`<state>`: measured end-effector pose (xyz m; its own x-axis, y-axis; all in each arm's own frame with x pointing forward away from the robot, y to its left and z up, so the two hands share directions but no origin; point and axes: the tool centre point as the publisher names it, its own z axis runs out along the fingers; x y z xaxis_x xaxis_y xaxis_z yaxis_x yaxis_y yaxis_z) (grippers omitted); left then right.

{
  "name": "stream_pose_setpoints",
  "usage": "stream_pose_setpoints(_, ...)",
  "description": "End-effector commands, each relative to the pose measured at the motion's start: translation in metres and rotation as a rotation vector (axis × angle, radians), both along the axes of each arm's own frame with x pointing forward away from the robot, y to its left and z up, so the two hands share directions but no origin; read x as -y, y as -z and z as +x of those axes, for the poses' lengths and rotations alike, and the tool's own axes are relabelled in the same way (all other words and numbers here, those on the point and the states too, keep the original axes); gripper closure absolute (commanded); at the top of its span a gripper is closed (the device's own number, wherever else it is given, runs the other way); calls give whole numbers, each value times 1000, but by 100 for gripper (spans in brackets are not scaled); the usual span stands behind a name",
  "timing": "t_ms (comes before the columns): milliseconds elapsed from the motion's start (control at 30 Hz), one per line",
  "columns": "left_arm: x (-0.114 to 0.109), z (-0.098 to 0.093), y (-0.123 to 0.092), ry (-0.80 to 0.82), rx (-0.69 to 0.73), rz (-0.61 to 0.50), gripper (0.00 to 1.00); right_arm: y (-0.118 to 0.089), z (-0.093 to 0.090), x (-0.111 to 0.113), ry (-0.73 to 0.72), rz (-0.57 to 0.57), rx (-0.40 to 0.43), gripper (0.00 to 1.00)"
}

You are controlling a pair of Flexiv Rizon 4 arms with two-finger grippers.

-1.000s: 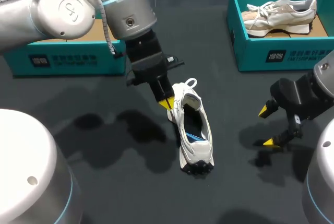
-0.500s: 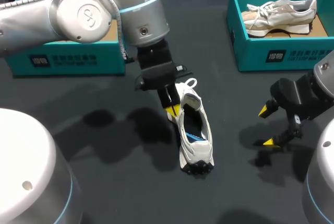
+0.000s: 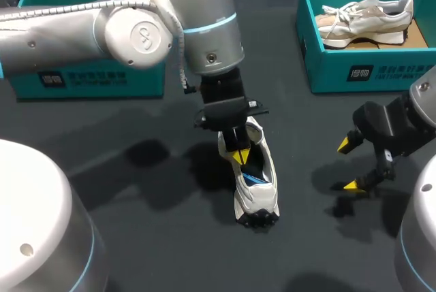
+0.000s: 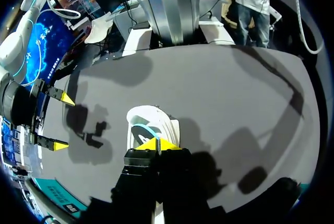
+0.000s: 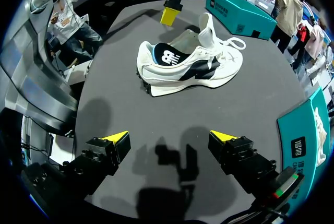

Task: Take the shoe out of the shoebox, open the shoe tongue, remove and reinsert the insole, then place the shoe into the shoebox

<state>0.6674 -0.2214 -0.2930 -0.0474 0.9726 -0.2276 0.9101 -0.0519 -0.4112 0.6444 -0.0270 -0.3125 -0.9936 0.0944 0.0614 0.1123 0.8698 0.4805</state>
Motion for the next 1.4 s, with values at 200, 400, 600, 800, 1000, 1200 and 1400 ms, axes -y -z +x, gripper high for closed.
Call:
stream_pose_setpoints(200, 5, -1, 17, 29, 4, 31, 100, 0, -2, 0, 2, -2, 2, 0)
stream_pose_setpoints(400, 8, -3, 33, 51, -5, 34, 100, 0, -2, 0, 2, -2, 2, 0)
stream_pose_setpoints(600, 10, -5, 42, 61, -11, 36, 100, 0, -2, 0, 2, -2, 2, 0)
stream_pose_setpoints(800, 16, -7, 54, 69, -8, 47, 100, 0, -2, 0, 2, -2, 2, 0)
stream_pose_setpoints(1000, 19, -8, 67, 70, -13, 78, 100, 0, -2, 0, 2, -2, 2, 0)
stream_pose_setpoints(1200, 17, -10, 67, 72, -9, 83, 100, 0, -2, 0, 2, -2, 2, 0)
stream_pose_setpoints(1400, 19, -9, 47, 86, 53, 74, 100, 0, -2, 0, 2, -2, 2, 0)
